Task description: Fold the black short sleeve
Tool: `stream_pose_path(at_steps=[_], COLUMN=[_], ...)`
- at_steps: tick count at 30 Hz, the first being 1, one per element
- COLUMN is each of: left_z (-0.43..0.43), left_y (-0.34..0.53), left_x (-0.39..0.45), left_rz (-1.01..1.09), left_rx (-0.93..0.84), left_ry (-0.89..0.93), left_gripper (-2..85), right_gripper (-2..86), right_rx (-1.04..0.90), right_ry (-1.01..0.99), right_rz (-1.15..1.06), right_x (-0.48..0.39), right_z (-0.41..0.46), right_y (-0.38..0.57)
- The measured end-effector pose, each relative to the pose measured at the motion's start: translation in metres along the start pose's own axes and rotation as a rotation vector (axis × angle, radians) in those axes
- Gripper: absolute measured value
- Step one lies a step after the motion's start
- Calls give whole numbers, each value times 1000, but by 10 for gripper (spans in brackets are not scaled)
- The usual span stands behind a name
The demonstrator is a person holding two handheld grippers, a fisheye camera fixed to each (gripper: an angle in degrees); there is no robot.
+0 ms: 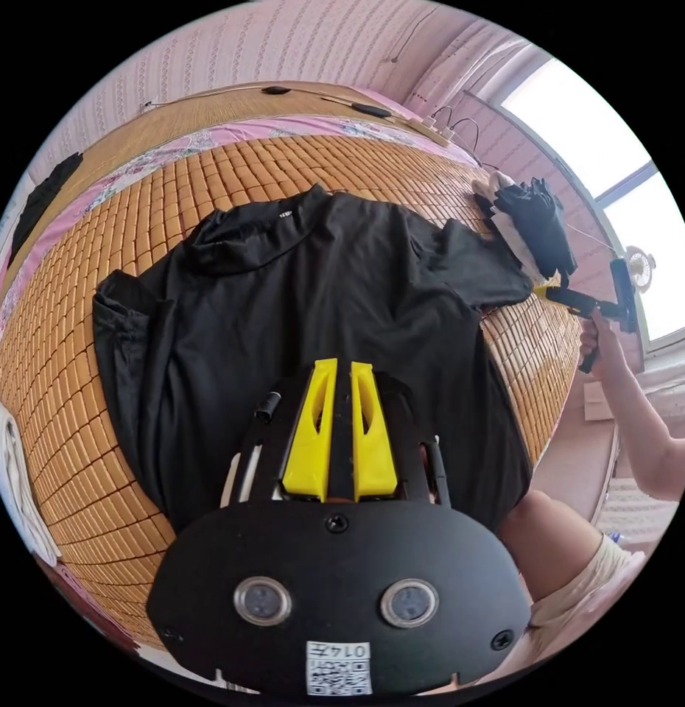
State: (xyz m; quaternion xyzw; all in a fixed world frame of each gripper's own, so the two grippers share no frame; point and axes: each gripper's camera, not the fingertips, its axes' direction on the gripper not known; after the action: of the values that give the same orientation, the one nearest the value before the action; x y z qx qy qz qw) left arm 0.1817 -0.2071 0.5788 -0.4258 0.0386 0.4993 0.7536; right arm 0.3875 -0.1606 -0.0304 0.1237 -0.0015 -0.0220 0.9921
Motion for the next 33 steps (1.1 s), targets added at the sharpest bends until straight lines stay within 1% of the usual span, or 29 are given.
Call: stream_pose_path(at_steps=[3,5,8,12,16,18,19,21,23,27,29,30,33], left_z=[-24,-31,-32,-6,28,55,60,77,71,40,36,39,42], left_y=[-44,-77,-136,-219,-275,-299,-303,-316,-320,-323,-322,-322,-317], left_x=[34,58,103,172,234,264,269,272,264,226,210,201,190], left_rz=[99,154,249,363,480,559,569,569,555,429,376,350,336], left_rx=[16,16,35,22,-31,-100,-118,-192,-173,-59,-48,-70,-59], left_ry=[3,25,62,129,130,94,81,59,84,23,1,-11,2], left_gripper=[32,31,26,32,53,50,48,14,-2,-9,-9,-10,-10], right_gripper=[85,85,88,98,107,107,107,105,99,95,93,93,88], right_rx=[-57,-58,-62,-59,-84,-76,-76,-71,-56,-40,-33,-31,-18], right_ry=[49,15,-35,-63,-116,-133,-136,-151,-179,-194,-211,-214,-215], right_rz=[25,58,52,10,8,11,12,17,37,76,90,90,64], right_x=[22,37,44,43,46,48,50,55,64,76,80,80,76], right_z=[-8,-12,-7,6,17,17,16,15,13,13,16,17,23], right_y=[25,36,38,29,23,24,25,27,29,32,31,30,18])
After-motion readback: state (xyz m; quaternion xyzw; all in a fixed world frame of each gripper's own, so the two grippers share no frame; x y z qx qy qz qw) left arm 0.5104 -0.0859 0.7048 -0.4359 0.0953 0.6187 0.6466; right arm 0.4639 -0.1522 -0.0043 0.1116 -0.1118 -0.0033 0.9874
